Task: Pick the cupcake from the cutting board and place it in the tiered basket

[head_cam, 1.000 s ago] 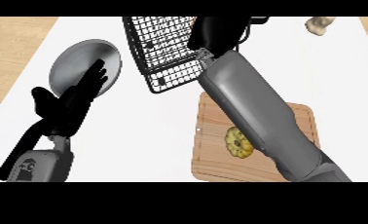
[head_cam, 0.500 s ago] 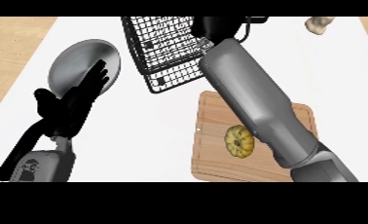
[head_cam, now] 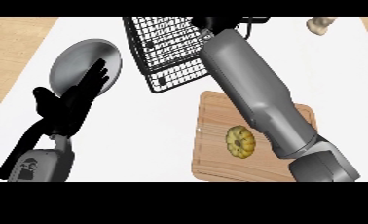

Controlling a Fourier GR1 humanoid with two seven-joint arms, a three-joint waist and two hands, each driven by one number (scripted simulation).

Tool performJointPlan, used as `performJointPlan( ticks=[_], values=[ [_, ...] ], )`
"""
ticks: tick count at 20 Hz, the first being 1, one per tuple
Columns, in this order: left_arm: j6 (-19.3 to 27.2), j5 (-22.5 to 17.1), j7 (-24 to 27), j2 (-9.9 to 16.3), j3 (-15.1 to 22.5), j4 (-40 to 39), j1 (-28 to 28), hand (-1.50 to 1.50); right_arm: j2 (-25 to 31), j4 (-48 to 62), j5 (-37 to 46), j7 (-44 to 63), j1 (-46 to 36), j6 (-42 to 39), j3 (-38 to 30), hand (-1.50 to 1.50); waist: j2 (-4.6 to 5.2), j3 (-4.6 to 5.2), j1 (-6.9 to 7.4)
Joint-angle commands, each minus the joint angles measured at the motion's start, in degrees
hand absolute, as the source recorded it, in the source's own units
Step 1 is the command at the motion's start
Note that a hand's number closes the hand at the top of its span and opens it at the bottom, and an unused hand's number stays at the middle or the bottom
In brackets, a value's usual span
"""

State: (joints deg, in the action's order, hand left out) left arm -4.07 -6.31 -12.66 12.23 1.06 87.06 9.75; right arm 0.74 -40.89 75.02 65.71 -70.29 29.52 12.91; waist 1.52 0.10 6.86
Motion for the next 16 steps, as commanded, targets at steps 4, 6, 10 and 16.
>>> performJointPlan(
  ticks=[4,6,10,16],
  values=[
    [-0.4,-0.5,-0.1,0.5,-0.8,0.2,-0.2,0.0,-0.7,-0.8,-0.2,10.2,-1.8,16.2,-5.4,-1.5,-0.17,-0.07,-0.6],
    [0.0,-0.2,0.3,0.4,-0.8,1.0,-1.5,0.0,-0.7,-2.1,0.6,9.1,-1.0,20.9,-7.3,-1.5,-0.44,-0.1,-0.95],
    [0.4,-0.6,-0.5,0.3,-1.3,0.7,-1.8,0.0,-0.7,-5.5,2.0,8.5,-0.9,28.7,-9.9,-1.5,-0.98,-0.08,-2.0],
    [1.4,-0.2,0.1,0.7,-2.9,-0.4,-2.1,0.0,-0.7,-9.3,8.1,10.0,1.4,34.6,-13.0,-1.5,-1.9,0.0,-5.16]
  ],
)
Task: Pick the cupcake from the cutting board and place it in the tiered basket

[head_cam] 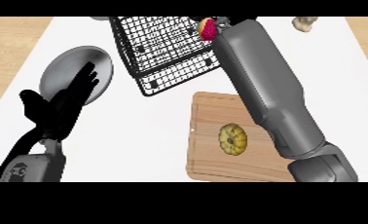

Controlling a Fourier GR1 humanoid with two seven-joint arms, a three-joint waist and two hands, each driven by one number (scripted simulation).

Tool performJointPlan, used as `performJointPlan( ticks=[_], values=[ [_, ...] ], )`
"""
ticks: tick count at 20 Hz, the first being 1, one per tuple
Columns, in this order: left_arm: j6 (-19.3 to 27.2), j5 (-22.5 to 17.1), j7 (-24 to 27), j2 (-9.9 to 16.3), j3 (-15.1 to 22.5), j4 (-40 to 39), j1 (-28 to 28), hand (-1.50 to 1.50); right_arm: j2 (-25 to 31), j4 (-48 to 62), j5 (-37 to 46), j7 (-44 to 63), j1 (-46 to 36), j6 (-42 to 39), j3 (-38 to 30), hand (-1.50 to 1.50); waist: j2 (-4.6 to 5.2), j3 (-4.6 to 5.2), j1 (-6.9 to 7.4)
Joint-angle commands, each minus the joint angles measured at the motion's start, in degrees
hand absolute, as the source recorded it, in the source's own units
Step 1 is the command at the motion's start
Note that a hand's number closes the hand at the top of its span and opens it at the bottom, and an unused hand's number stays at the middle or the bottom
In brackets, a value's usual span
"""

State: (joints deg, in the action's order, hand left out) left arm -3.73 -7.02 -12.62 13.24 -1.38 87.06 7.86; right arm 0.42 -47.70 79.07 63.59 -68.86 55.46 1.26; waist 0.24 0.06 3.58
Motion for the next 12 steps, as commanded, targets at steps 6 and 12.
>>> performJointPlan(
  ticks=[6,12],
  values=[
    [0.4,-0.8,-0.3,0.5,-1.9,0.3,-1.8,0.0,-0.4,-12.0,10.3,15.0,7.2,7.4,-3.9,-1.5,-1.67,-0.02,-3.95],
    [1.1,-0.9,0.3,0.5,-2.9,1.4,-4.1,0.0,-0.4,-28.4,16.0,17.4,16.0,-1.2,-0.9,-1.5,-2.37,-0.01,-5.49]
  ],
)
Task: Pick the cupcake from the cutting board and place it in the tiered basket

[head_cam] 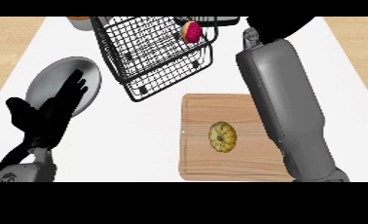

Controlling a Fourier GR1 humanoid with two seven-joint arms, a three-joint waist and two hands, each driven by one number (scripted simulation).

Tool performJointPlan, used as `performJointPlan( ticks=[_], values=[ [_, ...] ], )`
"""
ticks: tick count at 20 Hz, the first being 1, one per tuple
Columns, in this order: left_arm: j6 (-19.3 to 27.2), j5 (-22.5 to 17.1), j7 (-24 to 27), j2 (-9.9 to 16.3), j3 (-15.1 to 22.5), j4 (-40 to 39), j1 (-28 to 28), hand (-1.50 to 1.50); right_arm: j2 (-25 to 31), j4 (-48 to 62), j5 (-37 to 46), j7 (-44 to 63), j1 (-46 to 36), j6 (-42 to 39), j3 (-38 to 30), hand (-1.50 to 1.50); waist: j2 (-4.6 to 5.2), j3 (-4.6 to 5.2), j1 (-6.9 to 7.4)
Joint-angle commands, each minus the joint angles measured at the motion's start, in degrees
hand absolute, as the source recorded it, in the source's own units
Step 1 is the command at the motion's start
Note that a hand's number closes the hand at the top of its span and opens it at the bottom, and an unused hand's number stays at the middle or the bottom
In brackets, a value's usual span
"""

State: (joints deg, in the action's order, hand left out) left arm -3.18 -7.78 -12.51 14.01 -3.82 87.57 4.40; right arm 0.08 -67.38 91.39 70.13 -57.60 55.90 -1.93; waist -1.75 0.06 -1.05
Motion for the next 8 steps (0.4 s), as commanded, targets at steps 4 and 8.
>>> performJointPlan(
  ticks=[4,8],
  values=[
    [1.5,1.4,0.6,-0.3,-0.3,-0.4,-0.6,0.0,-0.1,-22.2,4.1,12.2,11.8,-8.5,6.9,-1.5,-0.15,-0.02,-1.84],
    [1.2,1.0,0.7,-0.1,-0.4,2.2,-2.7,0.0,-0.1,-33.9,7.0,13.5,20.3,-15.1,11.9,-1.5,-0.31,-0.03,-1.75]
  ],
)
